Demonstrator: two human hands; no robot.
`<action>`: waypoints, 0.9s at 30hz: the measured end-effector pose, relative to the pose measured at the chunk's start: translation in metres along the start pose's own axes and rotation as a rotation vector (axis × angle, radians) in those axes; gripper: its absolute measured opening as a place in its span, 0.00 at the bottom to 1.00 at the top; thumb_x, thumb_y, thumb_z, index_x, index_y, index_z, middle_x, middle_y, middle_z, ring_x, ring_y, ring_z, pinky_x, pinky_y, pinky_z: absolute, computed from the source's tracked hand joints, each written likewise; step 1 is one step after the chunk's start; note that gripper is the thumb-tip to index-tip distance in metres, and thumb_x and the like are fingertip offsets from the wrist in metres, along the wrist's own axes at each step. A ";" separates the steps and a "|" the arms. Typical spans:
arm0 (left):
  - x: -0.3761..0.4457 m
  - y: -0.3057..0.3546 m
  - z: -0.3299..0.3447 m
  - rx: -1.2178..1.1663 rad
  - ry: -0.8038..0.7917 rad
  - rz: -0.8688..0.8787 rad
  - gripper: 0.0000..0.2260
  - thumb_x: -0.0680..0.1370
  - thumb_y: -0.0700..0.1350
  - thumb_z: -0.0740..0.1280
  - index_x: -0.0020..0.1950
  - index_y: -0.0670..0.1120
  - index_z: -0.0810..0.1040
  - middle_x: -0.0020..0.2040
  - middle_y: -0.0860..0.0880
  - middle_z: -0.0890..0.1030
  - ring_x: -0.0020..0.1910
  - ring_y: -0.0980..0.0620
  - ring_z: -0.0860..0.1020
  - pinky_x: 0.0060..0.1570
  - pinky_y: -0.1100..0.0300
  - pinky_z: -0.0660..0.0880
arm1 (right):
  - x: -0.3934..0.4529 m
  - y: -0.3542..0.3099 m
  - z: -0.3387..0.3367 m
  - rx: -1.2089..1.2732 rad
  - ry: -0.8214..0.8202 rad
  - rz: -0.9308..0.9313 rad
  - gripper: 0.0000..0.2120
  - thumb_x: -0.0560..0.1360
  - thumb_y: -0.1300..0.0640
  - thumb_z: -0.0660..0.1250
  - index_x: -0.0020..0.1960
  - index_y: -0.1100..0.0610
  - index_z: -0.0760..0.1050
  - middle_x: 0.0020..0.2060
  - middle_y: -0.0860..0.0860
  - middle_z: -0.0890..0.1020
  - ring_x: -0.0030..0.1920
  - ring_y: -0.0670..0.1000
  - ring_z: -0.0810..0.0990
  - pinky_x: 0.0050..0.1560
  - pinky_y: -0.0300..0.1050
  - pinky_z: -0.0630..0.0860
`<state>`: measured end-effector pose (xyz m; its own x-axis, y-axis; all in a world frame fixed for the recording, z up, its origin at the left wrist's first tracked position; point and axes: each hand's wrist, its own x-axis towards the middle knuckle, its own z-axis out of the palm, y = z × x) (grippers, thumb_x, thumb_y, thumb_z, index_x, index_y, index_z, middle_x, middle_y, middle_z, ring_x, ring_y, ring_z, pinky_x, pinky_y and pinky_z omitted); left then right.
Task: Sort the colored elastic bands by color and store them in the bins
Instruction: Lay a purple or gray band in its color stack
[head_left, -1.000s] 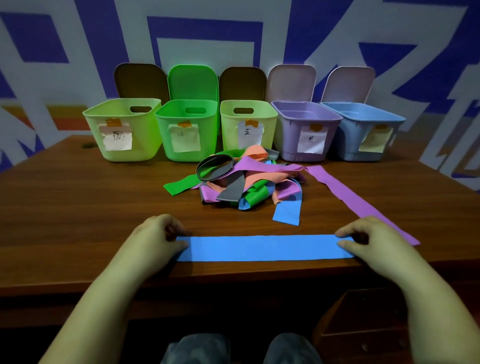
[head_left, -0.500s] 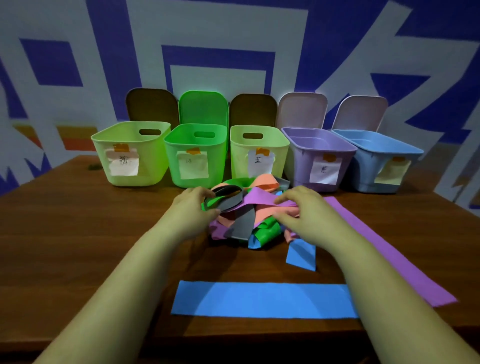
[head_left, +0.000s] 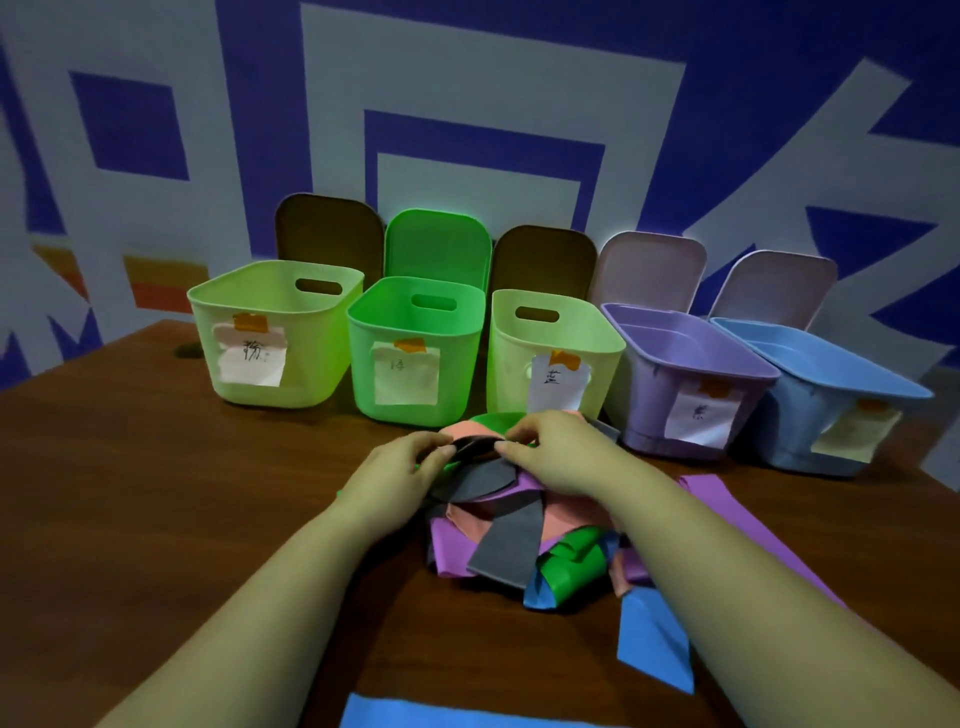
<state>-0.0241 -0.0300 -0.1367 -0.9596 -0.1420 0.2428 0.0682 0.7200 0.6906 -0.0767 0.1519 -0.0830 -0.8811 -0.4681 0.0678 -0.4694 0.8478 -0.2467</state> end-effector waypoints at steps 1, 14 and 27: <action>0.001 0.000 0.001 0.003 -0.013 0.003 0.14 0.80 0.51 0.61 0.62 0.48 0.77 0.60 0.48 0.79 0.60 0.49 0.75 0.56 0.58 0.70 | 0.003 0.001 -0.001 0.052 -0.026 0.000 0.16 0.77 0.45 0.61 0.58 0.53 0.79 0.55 0.53 0.82 0.55 0.54 0.78 0.54 0.43 0.73; 0.004 0.000 -0.008 -0.442 0.007 -0.037 0.10 0.80 0.50 0.60 0.57 0.47 0.74 0.51 0.50 0.79 0.50 0.56 0.76 0.51 0.62 0.71 | 0.019 -0.003 -0.014 0.592 0.021 -0.088 0.08 0.72 0.56 0.71 0.48 0.51 0.74 0.48 0.53 0.80 0.51 0.52 0.79 0.57 0.45 0.76; -0.010 0.019 -0.062 -1.248 -0.050 0.107 0.29 0.66 0.42 0.77 0.65 0.46 0.72 0.46 0.47 0.81 0.40 0.57 0.81 0.37 0.67 0.77 | 0.007 -0.043 -0.032 0.776 -0.218 -0.196 0.20 0.69 0.50 0.71 0.59 0.53 0.76 0.39 0.49 0.80 0.41 0.45 0.79 0.45 0.37 0.73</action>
<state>0.0034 -0.0570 -0.0843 -0.9408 -0.0771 0.3300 0.3315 -0.4109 0.8493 -0.0644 0.1199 -0.0412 -0.7189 -0.6951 0.0096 -0.3695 0.3704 -0.8522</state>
